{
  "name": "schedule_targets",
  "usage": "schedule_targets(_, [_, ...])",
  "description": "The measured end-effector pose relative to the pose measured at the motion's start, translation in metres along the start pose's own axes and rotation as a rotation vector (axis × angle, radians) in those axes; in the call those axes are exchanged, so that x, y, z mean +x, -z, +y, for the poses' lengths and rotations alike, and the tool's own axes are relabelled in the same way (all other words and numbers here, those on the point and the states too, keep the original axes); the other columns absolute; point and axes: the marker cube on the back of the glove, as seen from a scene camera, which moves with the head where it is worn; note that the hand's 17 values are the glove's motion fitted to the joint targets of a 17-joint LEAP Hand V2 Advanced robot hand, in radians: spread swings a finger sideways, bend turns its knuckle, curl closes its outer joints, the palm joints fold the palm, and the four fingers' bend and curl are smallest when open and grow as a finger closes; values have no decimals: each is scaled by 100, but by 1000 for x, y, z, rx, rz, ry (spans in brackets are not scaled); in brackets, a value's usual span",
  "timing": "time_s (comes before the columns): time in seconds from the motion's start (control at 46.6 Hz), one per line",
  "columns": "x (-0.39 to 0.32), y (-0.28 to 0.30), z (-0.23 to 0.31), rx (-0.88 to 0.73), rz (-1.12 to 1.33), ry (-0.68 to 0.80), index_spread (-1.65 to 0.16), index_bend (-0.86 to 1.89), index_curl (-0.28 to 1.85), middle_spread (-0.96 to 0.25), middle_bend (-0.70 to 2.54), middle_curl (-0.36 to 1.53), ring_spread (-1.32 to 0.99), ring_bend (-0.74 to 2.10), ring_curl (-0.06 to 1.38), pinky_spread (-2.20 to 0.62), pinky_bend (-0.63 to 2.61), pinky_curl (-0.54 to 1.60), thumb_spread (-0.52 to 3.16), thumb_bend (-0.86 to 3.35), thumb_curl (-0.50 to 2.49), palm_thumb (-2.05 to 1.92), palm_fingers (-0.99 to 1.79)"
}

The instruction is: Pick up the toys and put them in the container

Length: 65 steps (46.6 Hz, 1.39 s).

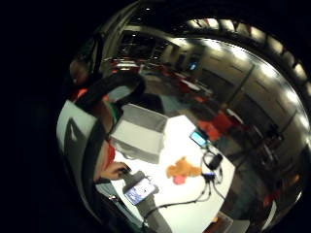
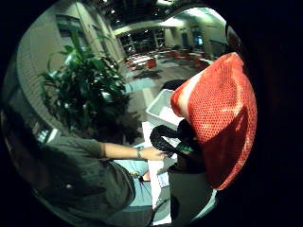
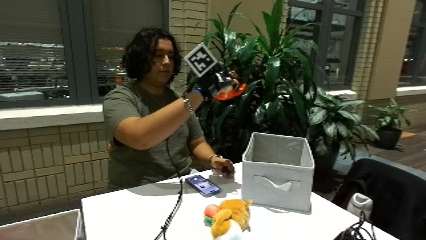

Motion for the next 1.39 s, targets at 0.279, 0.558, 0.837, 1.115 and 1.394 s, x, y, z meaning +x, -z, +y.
schedule_targets(0.279, [9,-121,-53,-271,-90,-247,-49,37,79,-40,63,63,-34,72,45,-28,96,50,121,2,64,23,28])
schedule_targets(0.558, [97,-145,27,-392,-185,-465,-37,14,58,-19,32,50,-23,54,33,-2,97,43,100,-12,43,-15,2])
schedule_targets(0.837, [209,-205,171,-664,-31,-849,-36,18,54,-21,45,52,-24,62,35,1,87,37,96,-11,32,-15,20])
schedule_targets(1.115, [193,-272,235,-741,87,-976,-45,61,63,-18,33,48,-13,13,21,7,83,35,108,5,33,12,10])
schedule_targets(1.394, [204,-222,207,-477,110,-929,-40,36,64,-36,72,64,-35,69,36,-17,81,35,140,27,43,45,65])
